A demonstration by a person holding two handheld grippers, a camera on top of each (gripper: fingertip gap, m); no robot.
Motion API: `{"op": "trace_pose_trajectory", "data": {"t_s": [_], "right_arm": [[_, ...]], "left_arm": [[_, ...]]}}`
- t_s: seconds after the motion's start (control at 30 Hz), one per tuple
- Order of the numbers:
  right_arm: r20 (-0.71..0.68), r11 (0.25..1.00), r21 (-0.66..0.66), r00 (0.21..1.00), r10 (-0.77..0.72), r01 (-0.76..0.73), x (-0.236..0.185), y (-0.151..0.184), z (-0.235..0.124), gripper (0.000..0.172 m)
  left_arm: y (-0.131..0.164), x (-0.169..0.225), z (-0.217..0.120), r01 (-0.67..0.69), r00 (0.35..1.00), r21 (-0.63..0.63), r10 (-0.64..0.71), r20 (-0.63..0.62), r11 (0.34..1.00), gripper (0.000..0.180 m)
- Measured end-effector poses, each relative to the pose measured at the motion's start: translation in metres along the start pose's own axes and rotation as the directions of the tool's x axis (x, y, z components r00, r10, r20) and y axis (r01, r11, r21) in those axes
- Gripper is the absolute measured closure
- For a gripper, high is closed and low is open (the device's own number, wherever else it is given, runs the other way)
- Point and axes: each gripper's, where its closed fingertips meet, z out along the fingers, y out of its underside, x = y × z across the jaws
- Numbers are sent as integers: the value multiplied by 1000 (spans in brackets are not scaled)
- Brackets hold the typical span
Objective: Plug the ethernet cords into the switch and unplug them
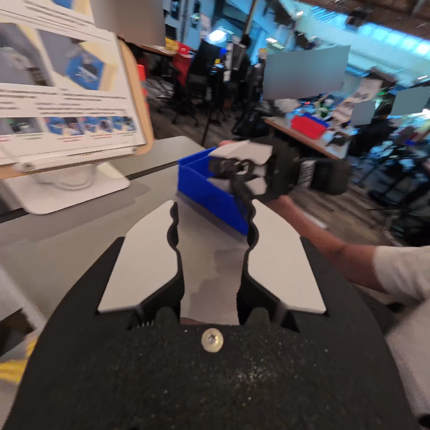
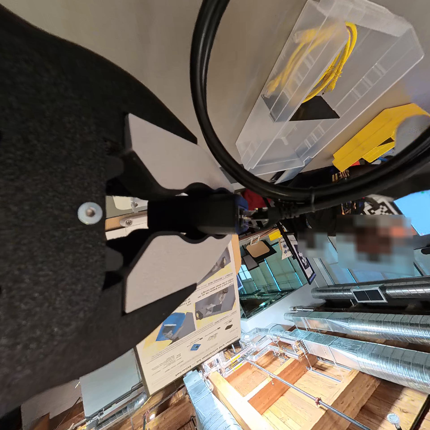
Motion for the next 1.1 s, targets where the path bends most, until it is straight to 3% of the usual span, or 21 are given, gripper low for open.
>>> {"op": "trace_pose_trajectory", "data": {"t_s": [0.1,0.23,0.33,0.43,0.57,0.67,0.97,1.03,1.1], "right_arm": [[3,999,26,999,32,-32,3,-3,-2,146],[0,1000,5,1000,-3,3,1,-2,-1,146],[-3,999,-21,999,-36,36,-2,2,0,146],[-5,997,-40,998,-61,60,-3,5,1,146],[-14,997,-43,997,-69,69,-2,5,2,146],[-15,996,-46,996,-83,82,-4,3,4,146],[-23,994,-38,995,-102,101,-4,-5,3,146],[-22,995,-31,995,-99,98,-4,-6,3,146],[-22,995,-28,995,-101,100,-4,-7,3,146]], "left_arm": [[33,-27,3,-72,989,-52,78,129,996,124],[61,-28,24,-171,970,-128,190,149,977,125],[47,-24,23,-237,951,-114,254,175,965,129],[22,-30,8,-180,959,-81,193,208,980,132],[-3,-6,1,-92,987,-38,96,125,995,131],[-1,16,13,-106,988,-83,114,101,991,127],[16,19,46,-68,982,-150,93,166,986,131],[16,19,49,-71,981,-145,95,167,987,140],[17,18,52,-83,979,-153,109,170,985,161]]}}
